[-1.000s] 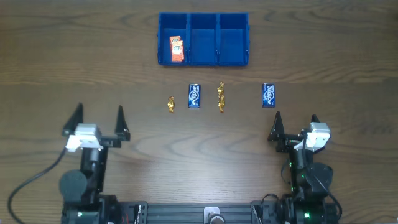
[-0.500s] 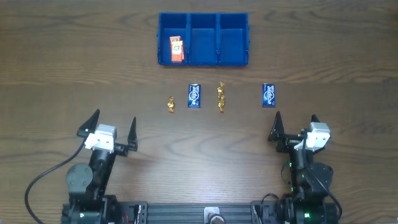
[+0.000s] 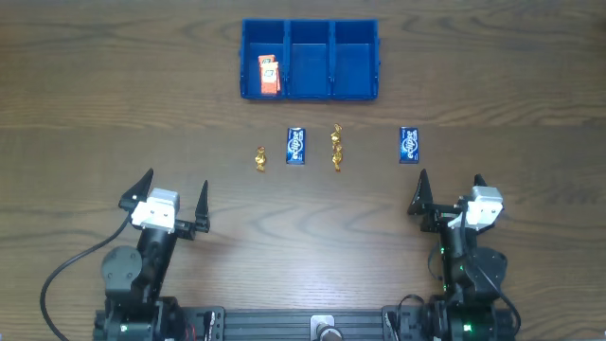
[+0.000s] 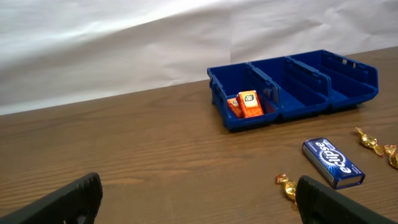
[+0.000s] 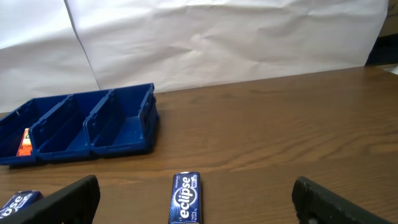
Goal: Sort Candies Into Trays
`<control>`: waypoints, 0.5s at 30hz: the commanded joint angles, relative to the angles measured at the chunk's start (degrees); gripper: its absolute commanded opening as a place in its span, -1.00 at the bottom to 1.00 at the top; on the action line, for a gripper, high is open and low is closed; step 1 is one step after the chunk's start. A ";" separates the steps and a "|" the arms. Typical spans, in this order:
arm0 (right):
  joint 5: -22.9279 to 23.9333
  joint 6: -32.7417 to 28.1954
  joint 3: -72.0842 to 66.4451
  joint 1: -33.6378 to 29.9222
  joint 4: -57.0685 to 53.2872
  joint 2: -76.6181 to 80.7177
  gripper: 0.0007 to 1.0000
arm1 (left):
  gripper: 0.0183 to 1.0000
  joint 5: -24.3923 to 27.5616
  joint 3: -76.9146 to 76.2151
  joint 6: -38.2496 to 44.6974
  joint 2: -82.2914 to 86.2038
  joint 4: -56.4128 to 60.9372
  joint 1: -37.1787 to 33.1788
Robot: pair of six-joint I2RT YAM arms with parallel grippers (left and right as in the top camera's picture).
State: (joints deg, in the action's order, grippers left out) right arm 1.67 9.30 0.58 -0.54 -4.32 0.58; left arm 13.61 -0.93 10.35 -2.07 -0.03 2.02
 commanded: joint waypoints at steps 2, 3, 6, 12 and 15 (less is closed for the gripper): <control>-0.28 -0.83 -0.13 -0.35 -0.31 -0.42 1.00 | 1.00 1.25 0.66 0.37 0.31 -3.02 -0.17; -0.11 -0.83 -0.09 -0.35 -0.26 -0.42 1.00 | 1.00 1.25 0.66 0.37 0.31 -3.02 -0.17; -0.68 -0.79 -0.09 -0.57 -0.52 -0.42 1.00 | 1.00 1.25 0.66 0.37 0.31 -3.02 -0.17; -1.03 -0.83 -0.09 -0.57 -0.26 -0.35 1.00 | 0.99 1.25 0.66 0.37 0.31 -3.02 -0.17; -1.99 -0.52 -0.09 -0.50 0.46 -0.37 1.00 | 1.00 1.25 0.66 0.37 0.31 -3.02 -0.17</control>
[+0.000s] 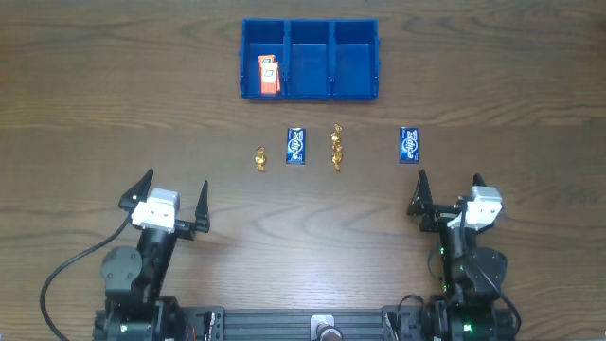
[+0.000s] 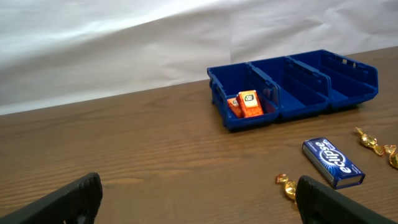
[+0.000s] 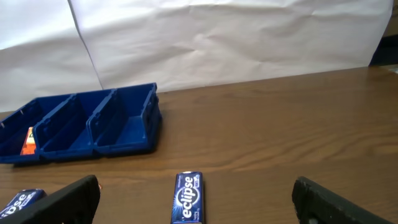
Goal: Sort Candies Into Trays
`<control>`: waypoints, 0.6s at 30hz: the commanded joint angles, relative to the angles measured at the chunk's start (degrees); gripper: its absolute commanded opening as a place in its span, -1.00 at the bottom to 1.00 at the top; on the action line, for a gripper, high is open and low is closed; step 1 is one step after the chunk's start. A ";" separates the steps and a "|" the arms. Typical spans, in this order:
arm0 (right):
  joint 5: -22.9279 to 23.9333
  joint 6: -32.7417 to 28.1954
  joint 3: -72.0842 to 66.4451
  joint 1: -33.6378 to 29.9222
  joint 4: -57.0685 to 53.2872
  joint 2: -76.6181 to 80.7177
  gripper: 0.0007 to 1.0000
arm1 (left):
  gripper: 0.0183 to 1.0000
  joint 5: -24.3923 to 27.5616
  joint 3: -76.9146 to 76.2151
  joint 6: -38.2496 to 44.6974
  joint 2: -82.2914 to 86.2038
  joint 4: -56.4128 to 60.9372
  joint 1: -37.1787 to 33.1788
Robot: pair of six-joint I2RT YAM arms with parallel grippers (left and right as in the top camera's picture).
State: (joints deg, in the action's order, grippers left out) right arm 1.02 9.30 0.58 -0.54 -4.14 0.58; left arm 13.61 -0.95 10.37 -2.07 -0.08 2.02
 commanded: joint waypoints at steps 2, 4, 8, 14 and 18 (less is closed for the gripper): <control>-2.86 -0.42 -0.04 -0.44 -0.52 -0.35 1.00 | 1.00 1.25 0.68 0.35 0.31 -2.97 -0.17; -2.71 -0.42 0.83 -0.46 -1.36 0.15 1.00 | 1.00 1.25 0.68 0.35 0.31 -2.97 -0.17; -2.62 -0.85 9.20 -0.83 -4.87 5.68 1.00 | 1.00 1.25 0.68 0.35 0.31 -2.97 -0.17; -2.64 -4.59 35.39 -0.83 -19.17 27.56 1.00 | 1.00 1.25 0.68 0.35 0.31 -2.97 -0.17; -2.67 -6.40 51.80 -0.81 -29.94 44.30 1.00 | 1.00 1.25 0.68 0.35 0.31 -2.97 -0.17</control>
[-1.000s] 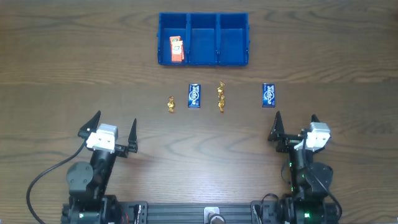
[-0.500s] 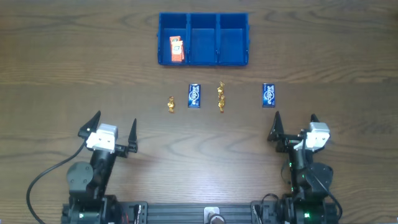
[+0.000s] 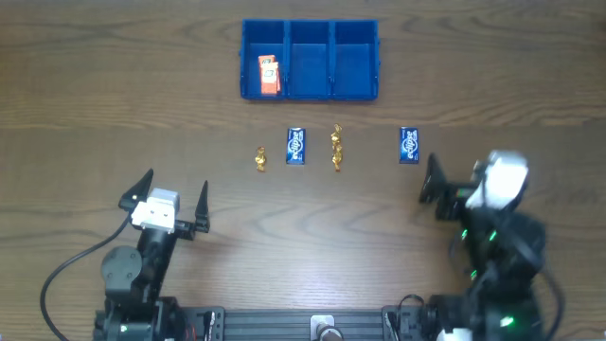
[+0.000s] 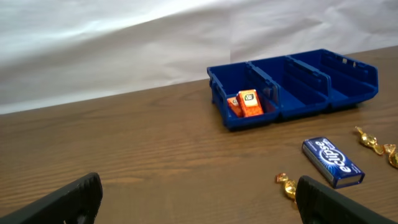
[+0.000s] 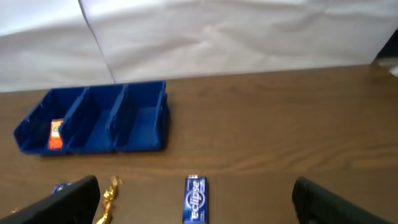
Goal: Sort Candies Into Trays
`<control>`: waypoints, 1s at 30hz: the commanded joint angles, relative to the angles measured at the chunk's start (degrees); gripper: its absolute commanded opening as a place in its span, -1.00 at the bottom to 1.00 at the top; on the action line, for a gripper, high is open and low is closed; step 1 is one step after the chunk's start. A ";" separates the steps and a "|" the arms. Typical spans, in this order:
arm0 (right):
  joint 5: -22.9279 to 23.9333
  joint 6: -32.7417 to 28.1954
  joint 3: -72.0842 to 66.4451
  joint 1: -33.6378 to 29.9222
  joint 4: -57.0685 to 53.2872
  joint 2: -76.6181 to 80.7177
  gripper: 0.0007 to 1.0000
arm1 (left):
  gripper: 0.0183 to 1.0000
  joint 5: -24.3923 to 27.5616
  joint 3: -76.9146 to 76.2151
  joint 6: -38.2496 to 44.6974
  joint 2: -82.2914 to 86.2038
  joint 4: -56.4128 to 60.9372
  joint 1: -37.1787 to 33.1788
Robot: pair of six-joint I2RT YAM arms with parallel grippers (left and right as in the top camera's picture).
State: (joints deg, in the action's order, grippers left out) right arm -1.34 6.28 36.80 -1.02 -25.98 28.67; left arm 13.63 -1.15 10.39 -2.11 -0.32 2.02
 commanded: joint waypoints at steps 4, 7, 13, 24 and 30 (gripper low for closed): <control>-0.28 -3.37 30.27 -0.33 -21.90 33.90 1.00 | 1.00 1.22 0.87 0.33 0.35 -2.73 -0.17; -0.31 -3.21 38.10 -0.09 -29.55 46.99 1.00 | 1.00 1.22 0.87 0.33 0.35 -2.73 -0.17; -0.70 -1.14 40.85 1.27 -31.58 64.24 1.00 | 1.00 1.22 0.87 0.33 0.35 -2.73 -0.17; -1.16 2.32 40.63 5.46 -27.61 80.17 1.00 | 1.00 1.22 0.87 0.33 0.35 -2.73 -0.17; -0.68 2.91 40.41 5.46 -26.05 83.73 1.00 | 1.00 1.22 0.87 0.33 0.35 -2.73 -0.17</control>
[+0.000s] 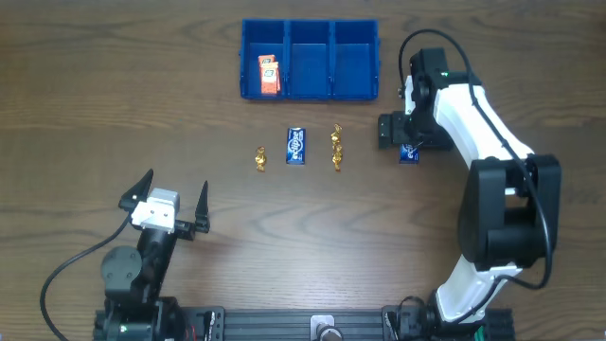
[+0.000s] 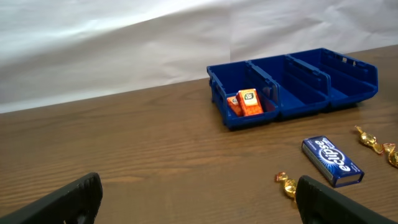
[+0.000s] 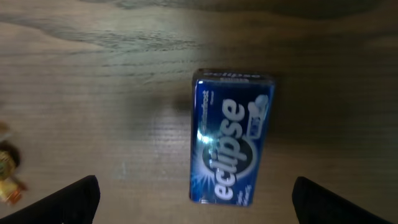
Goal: Sort Candies Into Trays
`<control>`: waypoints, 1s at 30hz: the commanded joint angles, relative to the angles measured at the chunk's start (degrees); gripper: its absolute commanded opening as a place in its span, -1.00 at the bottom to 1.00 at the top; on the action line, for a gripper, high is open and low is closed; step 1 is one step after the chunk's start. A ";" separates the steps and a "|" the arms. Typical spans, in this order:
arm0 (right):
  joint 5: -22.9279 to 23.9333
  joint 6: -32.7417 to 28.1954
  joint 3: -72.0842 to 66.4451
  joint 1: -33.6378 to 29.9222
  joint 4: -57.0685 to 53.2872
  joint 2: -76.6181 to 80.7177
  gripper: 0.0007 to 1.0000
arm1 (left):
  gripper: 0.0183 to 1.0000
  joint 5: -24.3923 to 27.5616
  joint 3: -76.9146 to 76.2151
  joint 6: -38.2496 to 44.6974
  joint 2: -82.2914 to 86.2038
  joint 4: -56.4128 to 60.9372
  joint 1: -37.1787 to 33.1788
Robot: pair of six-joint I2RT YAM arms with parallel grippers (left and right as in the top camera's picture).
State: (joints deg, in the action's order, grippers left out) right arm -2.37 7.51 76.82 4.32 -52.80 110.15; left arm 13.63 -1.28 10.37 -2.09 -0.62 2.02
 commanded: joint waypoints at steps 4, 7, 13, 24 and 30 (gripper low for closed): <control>0.37 1.97 0.39 0.13 2.19 4.13 1.00 | 1.00 1.22 1.01 0.35 0.33 -2.43 -0.17; 1.22 2.78 0.39 0.11 2.45 5.33 0.95 | 1.00 1.22 1.01 0.35 0.33 -2.43 -0.17; 1.18 3.02 0.39 -0.28 3.26 5.53 0.63 | 1.00 1.22 1.01 0.35 0.33 -2.43 -0.17; 1.86 2.99 0.39 -0.87 3.23 5.62 -0.29 | 0.99 1.22 1.01 0.35 0.33 -2.43 -0.17; 2.80 3.19 0.55 -0.85 3.23 5.53 -0.52 | 1.00 1.22 1.01 0.35 0.33 -2.43 -0.17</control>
State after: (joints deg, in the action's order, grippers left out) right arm -1.02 10.26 76.82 3.81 -49.65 115.13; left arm 13.63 -1.28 10.37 -2.09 -0.62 2.02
